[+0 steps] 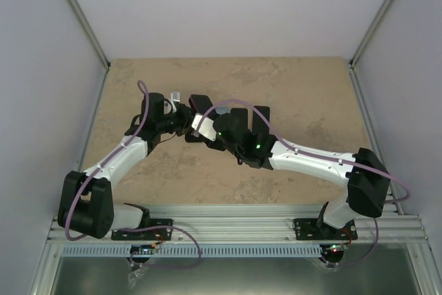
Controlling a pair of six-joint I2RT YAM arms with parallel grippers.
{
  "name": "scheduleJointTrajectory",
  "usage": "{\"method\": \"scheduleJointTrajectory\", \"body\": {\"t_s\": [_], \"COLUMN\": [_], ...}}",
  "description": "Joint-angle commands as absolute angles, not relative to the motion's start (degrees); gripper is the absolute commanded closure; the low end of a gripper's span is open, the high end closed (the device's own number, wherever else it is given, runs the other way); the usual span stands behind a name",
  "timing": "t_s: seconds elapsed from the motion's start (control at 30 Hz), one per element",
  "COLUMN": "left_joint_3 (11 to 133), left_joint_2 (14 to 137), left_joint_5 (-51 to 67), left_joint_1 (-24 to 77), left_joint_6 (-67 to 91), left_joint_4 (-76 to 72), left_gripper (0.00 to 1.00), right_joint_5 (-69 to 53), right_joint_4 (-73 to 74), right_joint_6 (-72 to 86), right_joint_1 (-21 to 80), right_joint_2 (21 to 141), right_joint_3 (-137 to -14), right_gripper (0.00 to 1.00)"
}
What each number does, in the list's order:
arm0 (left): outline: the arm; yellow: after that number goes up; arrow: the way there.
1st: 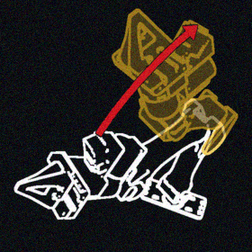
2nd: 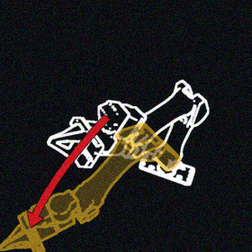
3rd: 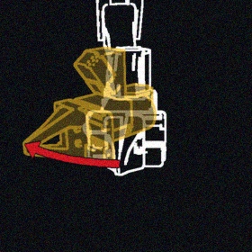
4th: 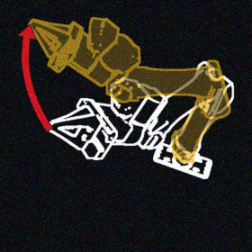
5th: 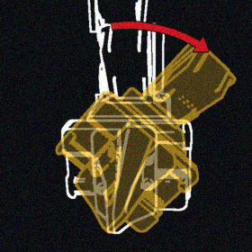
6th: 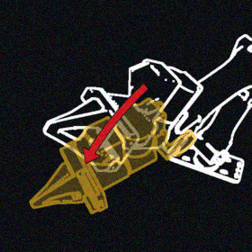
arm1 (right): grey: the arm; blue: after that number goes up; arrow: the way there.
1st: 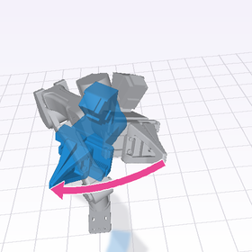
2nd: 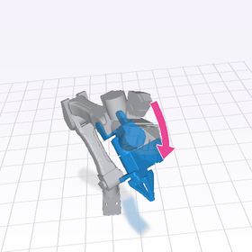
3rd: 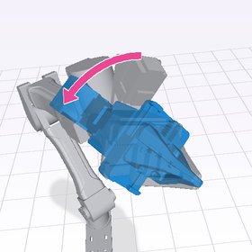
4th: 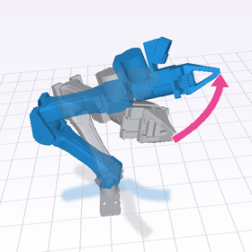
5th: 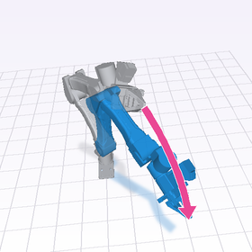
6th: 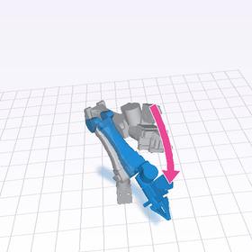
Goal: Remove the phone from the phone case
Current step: Remove the phone case from the phone.
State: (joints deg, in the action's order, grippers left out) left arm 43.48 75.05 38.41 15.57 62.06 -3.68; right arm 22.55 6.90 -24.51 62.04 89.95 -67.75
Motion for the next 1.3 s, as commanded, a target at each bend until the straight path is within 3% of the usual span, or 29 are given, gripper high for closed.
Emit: {"method": "scheduleJointTrajectory", "body": {"t_s": [0.0,0.23,0.6,0.77,1.27], "left_joint_3": [43.46,42.82,42.31,42.58,42.37], "left_joint_2": [74.18,74.10,73.58,73.92,73.81], "left_joint_5": [41.33,42.59,41.05,40.34,38.02], "left_joint_1": [15.38,15.38,15.29,15.21,13.82], "left_joint_6": [63.47,64.79,63.64,62.58,59.52], "left_joint_4": [-8.03,-9.82,-8.30,-7.43,-5.43], "left_gripper": [1.00,1.00,1.00,1.00,1.00], "right_joint_5": [27.67,30.10,33.12,32.73,22.66], "right_joint_4": [0.86,-4.63,-6.72,-4.40,9.94], "right_joint_6": [-27.71,-31.56,-35.14,-34.21,-26.56], "right_joint_1": [61.94,62.68,62.69,62.59,55.61], "right_joint_2": [89.21,89.87,88.38,87.46,81.21], "right_joint_3": [-66.00,-62.87,-64.55,-66.44,-73.70], "right_gripper": [0.52,0.55,0.80,0.98,1.00]}}
